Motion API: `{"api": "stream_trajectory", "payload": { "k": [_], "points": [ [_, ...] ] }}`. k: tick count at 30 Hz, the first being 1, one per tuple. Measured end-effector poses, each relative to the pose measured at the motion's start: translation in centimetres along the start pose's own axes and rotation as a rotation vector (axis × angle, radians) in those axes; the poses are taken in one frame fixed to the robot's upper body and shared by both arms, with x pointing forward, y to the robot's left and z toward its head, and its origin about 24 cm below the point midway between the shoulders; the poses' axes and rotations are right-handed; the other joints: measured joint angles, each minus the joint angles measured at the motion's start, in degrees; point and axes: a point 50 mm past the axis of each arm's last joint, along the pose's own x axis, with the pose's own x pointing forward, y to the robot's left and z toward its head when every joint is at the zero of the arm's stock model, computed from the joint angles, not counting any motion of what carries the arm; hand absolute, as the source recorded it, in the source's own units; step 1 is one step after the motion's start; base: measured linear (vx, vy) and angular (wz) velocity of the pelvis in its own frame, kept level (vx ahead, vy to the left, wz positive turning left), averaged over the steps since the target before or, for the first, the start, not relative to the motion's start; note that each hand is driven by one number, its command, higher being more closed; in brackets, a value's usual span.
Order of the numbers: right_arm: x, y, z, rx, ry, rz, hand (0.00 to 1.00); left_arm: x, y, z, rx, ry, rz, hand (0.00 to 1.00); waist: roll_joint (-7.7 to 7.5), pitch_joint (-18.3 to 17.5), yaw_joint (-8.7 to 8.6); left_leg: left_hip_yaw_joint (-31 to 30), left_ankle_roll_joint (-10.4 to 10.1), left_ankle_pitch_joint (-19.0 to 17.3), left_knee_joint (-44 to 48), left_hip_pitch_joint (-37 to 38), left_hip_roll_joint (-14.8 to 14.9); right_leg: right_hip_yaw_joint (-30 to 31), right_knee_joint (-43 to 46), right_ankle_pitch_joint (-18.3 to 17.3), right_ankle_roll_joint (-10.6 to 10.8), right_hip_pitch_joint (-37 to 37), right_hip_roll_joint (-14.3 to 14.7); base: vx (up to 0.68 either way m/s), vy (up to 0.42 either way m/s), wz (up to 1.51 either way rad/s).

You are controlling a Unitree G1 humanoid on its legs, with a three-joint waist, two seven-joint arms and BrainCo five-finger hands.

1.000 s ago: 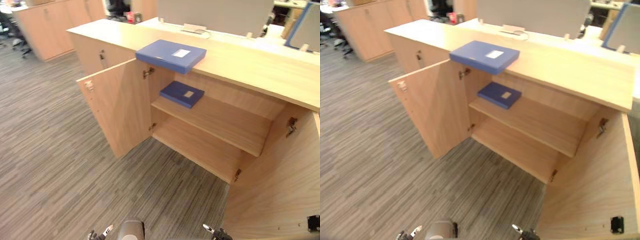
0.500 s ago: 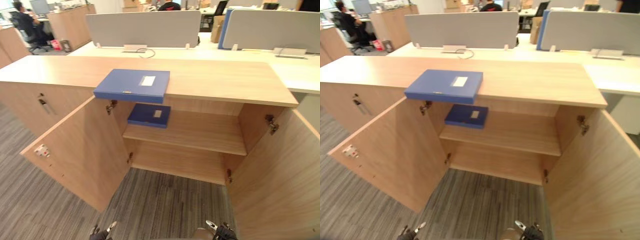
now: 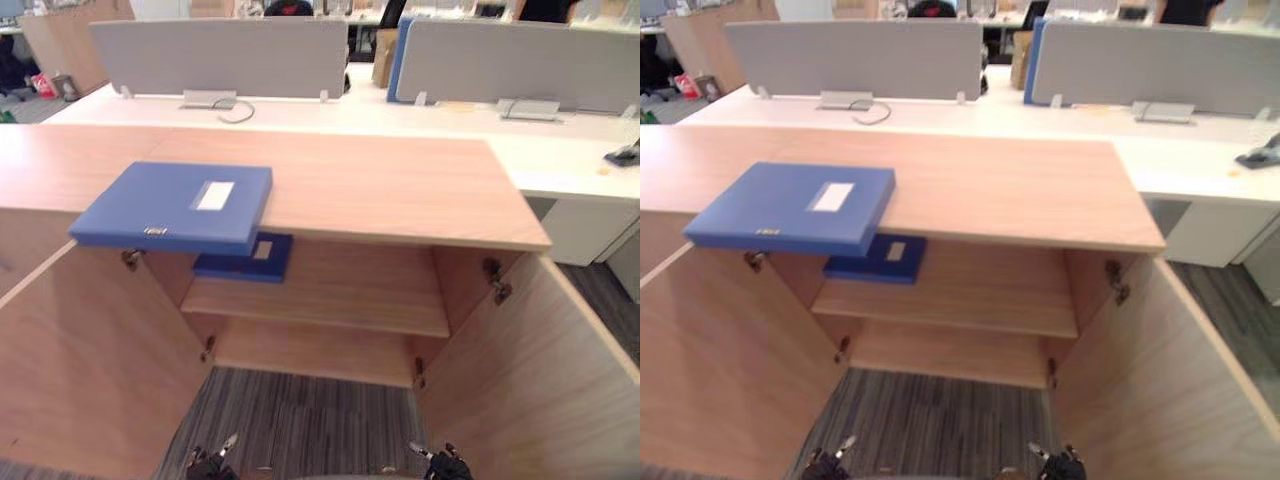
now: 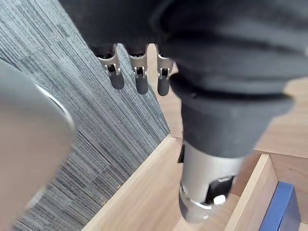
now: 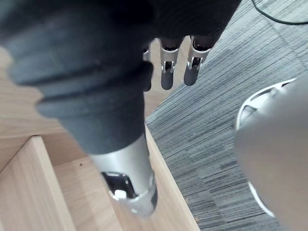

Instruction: Walk over to the cabinet, pick up the folder, carry it to the office cabinet, place the folder inside the office cabinet, then close the office cabinet door

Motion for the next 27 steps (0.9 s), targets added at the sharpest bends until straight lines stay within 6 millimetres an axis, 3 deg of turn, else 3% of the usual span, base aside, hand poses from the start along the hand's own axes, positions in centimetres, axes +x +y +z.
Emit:
{"api": "stream_trajectory", "payload": {
  "k": [2, 5, 6, 7, 10, 14, 18, 27],
  "points": [
    [0.2, 0.0, 0.0, -0.007, 0.027, -0.006, 0.00, 0.1, -0.3, 0.3, 0.042, -0.009, -0.035, 0.00, -0.38, 0.29, 1.01, 2.44, 0.24, -0.70, -6.92, -3.13, -0.63, 1.20, -3.38, 0.49, 0.65, 3.77, -0.28, 0.35, -0.038, -0.24],
    [0.4, 0.5, 0.4, -0.014, 0.046, 0.001, 0.00, 0.2, -0.9, 0.5, 0.075, -0.012, -0.094, 0.00, -0.62, 0.55, 2.11, 0.98, -0.03, -1.65, -23.33, -2.90, -4.92, 3.80, -3.50, 0.55, 0.79, 5.20, -2.03, 0.32, 0.119, -0.49],
    [0.5, 0.7, 0.7, -0.012, 0.037, 0.007, 0.00, 0.2, -1.1, 0.6, 0.087, -0.006, -0.118, 0.00, -0.37, 0.75, 2.02, -0.36, 0.41, 0.90, -33.08, -2.01, -6.89, 4.93, -3.78, 0.60, 1.41, 5.75, -2.44, 0.30, 0.218, -0.57],
    [0.6, 0.6, 1.2, -0.012, 0.025, 0.006, 0.00, 0.2, -1.3, 0.2, 0.057, 0.019, -0.141, 0.00, 0.56, 1.15, 2.28, -2.44, 1.12, 8.73, -39.31, -0.96, -7.86, 5.81, -4.36, 0.30, 3.17, 6.67, -1.82, 0.27, 0.220, -0.41],
    [0.3, 2.1, 0.1, -0.008, 0.054, 0.049, 0.00, 0.7, -0.4, 1.3, -0.044, 0.025, -0.149, 0.00, -3.05, 1.32, 2.29, -2.05, 2.23, 9.70, -43.37, 1.13, -12.08, 6.05, -6.39, 0.29, 4.69, 7.46, -5.49, 0.26, 0.166, 0.07],
    [0.3, 2.0, 0.0, -0.041, 0.058, 0.063, 0.00, -0.1, -1.0, 1.8, -0.123, -0.002, -0.235, 0.00, -3.31, 0.98, 2.70, -3.38, 3.67, 12.48, -50.25, 4.02, -15.53, 4.69, -6.05, 1.29, 6.26, 7.83, -8.03, 0.11, 0.103, 0.33],
    [0.2, 1.9, -0.5, -0.093, 0.074, 0.081, 0.00, -1.4, -3.0, 3.1, -0.225, -0.070, -0.365, 0.00, -3.30, 0.29, 3.07, -7.16, 4.03, 20.33, -64.33, 8.94, -17.30, 2.27, -5.69, 2.11, 7.45, 7.88, -8.77, 0.05, 0.018, 0.49],
    [-0.1, 0.9, -1.5, -0.111, 0.097, 0.060, 0.00, -3.5, -4.0, 6.4, -0.393, -0.215, -0.430, 0.00, -3.00, 0.02, 4.19, -15.66, 4.98, 21.92, -65.89, 7.60, -20.69, -6.13, -5.30, 2.08, 7.47, 10.15, -9.58, -0.01, 0.068, 0.51]
  ]
}}
